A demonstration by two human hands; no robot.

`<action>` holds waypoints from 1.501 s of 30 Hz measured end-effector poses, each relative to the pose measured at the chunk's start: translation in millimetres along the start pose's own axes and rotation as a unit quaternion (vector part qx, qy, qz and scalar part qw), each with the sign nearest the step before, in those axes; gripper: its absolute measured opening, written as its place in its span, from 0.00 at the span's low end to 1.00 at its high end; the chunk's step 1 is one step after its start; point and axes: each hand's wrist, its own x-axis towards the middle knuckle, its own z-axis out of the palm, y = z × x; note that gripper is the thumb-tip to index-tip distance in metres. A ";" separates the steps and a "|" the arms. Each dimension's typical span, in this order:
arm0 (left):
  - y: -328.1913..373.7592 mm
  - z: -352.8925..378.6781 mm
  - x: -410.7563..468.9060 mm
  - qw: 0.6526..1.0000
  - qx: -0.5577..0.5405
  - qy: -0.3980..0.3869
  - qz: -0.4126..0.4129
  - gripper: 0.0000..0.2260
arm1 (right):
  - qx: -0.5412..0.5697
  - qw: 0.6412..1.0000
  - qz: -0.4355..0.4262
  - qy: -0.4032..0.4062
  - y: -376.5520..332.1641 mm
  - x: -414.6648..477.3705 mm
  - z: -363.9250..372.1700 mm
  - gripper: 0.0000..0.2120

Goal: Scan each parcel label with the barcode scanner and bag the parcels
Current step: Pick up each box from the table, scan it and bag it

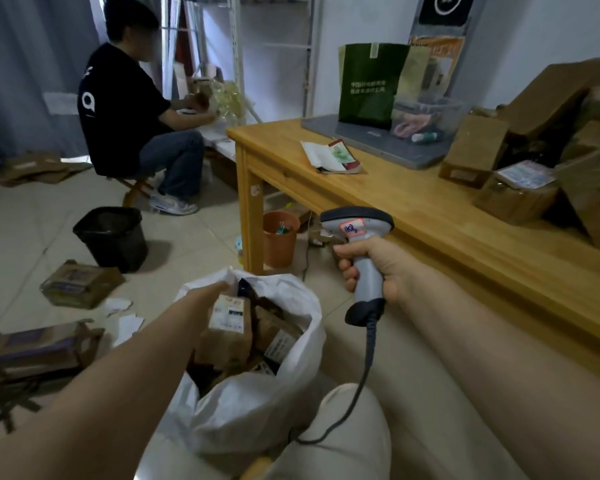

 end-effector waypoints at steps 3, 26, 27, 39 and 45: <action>20.9 20.0 -25.8 0.999 0.006 0.025 0.036 0.13 | 0.016 1.000 -0.006 0.013 -3.5 -0.3 -7.9 0.07; 201.2 377.9 -163.7 0.870 0.243 -0.134 0.409 0.33 | 0.235 0.939 -0.144 0.205 -55.0 -60.2 -262.0 0.09; 203.0 387.1 -161.0 0.865 0.246 -0.136 0.415 0.37 | 0.236 0.940 -0.141 0.203 -55.3 -55.9 -268.1 0.08; 223.2 494.2 -132.7 0.856 0.280 -0.090 0.424 0.64 | 0.245 0.940 -0.123 0.205 -63.0 -8.6 -319.4 0.06; 236.3 476.6 -114.7 0.852 0.297 -0.059 0.427 0.54 | 0.247 0.941 -0.124 0.194 -58.8 -7.4 -315.7 0.05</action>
